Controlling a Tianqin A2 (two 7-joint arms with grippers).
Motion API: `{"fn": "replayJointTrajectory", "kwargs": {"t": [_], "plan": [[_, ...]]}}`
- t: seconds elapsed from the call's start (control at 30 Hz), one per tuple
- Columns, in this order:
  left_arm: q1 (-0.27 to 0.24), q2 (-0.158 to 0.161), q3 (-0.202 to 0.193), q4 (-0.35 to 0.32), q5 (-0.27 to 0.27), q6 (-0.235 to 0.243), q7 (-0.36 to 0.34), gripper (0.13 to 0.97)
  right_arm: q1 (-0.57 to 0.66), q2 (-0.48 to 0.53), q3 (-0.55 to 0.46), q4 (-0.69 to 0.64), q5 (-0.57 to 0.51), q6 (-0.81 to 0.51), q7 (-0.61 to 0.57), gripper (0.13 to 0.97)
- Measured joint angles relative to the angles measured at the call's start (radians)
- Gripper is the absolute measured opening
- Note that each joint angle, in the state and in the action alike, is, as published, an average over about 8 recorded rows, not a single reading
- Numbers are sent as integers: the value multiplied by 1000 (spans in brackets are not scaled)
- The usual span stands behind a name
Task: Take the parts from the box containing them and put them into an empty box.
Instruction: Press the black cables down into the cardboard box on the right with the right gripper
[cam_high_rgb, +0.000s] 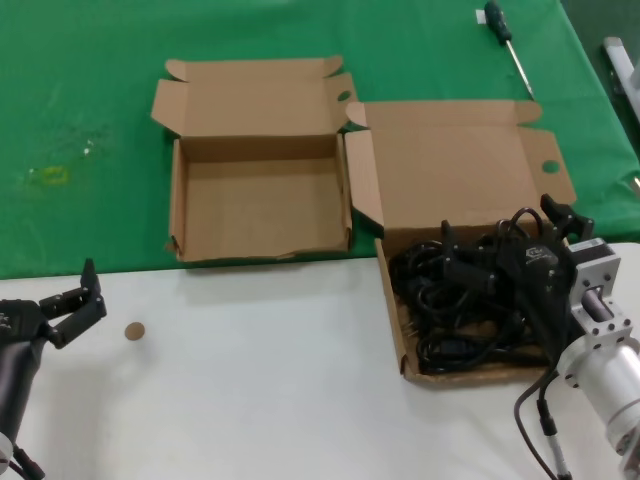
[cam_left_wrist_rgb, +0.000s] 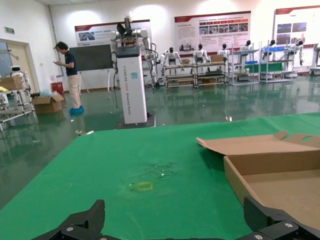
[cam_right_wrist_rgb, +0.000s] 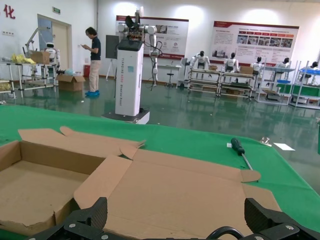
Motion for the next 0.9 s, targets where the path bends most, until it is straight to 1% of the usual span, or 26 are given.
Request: {"fn": "replayJointTrajectory", "kwargs": {"t": [0.3, 0.57, 0.7, 0.9], "plan": [[0, 0, 0, 0, 0, 0, 0, 960, 0, 0, 0, 0, 0, 0, 0, 966], [0, 0, 0, 0, 0, 0, 0, 896, -1, -6, 5, 1, -1, -9, -5, 966], [0, 0, 0, 0, 0, 0, 0, 896, -3, -12, 11, 3, -5, -19, -14, 966], [0, 0, 0, 0, 0, 0, 0, 793, -6, 4, 10, 5, -13, -25, -22, 966]]}}
